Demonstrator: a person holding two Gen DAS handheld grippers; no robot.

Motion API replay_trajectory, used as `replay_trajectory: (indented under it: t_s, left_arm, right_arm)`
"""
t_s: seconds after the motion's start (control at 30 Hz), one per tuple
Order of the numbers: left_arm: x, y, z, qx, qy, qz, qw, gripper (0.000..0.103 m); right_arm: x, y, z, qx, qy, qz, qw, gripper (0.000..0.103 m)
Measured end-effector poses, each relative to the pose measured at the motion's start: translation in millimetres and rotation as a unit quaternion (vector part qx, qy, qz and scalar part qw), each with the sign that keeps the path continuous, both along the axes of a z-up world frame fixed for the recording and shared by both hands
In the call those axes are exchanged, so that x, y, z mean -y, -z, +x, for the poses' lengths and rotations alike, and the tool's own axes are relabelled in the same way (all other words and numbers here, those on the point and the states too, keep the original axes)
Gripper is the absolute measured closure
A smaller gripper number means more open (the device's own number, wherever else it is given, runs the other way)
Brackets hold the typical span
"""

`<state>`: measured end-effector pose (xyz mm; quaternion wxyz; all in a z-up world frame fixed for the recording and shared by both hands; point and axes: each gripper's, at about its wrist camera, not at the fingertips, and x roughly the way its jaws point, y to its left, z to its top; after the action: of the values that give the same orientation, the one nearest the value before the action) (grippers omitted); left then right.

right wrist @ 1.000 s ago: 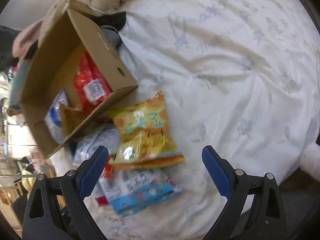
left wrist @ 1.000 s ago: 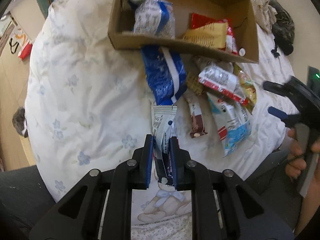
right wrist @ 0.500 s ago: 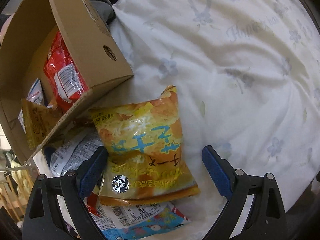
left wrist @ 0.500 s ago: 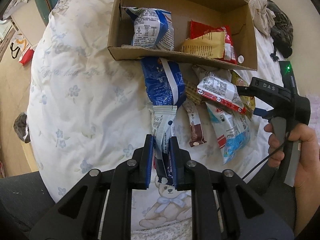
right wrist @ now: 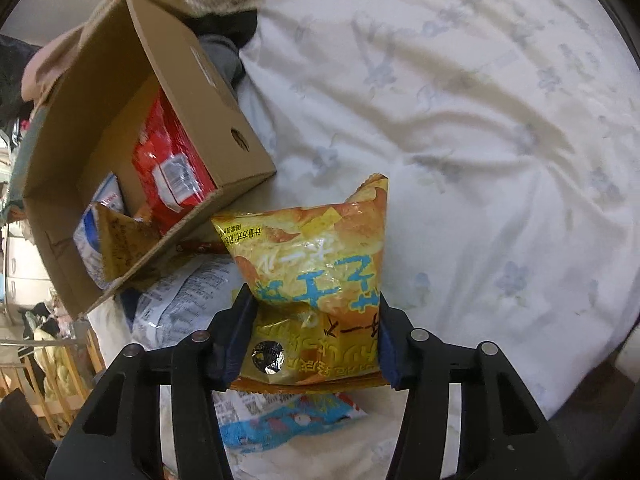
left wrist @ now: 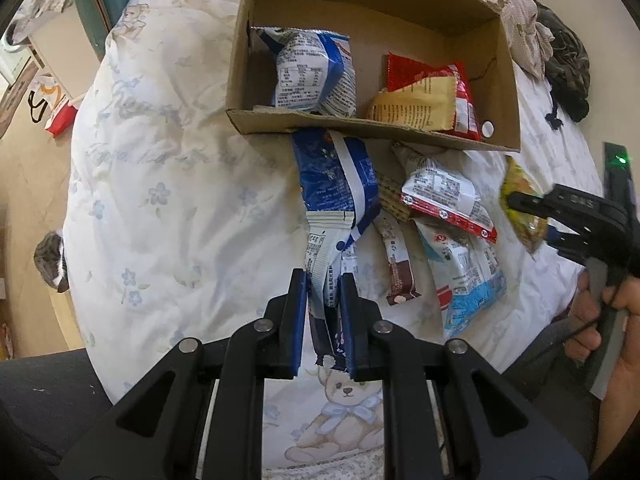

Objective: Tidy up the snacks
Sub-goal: 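Carry the stick packets with left gripper while right carries yellow chip bag to box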

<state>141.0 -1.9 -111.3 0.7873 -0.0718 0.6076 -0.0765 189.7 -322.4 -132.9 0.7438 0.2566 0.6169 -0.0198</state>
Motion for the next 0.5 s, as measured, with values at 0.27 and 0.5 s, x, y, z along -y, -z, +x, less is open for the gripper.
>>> replay_trajectory:
  t_s: [0.27, 0.5]
  left_arm:
    - [-9, -5, 2, 0.020, -0.020, 0.011, 0.9996, 0.090]
    - [-18, -11, 3, 0.044, -0.040, 0.019, 0.9981, 0.090]
  right_arm:
    - [14, -33, -17, 0.047, 0.031, 0.012, 0.998, 0.048]
    - [2, -72, -39, 0.118, 0.003, 0.013, 0.993, 0.048]
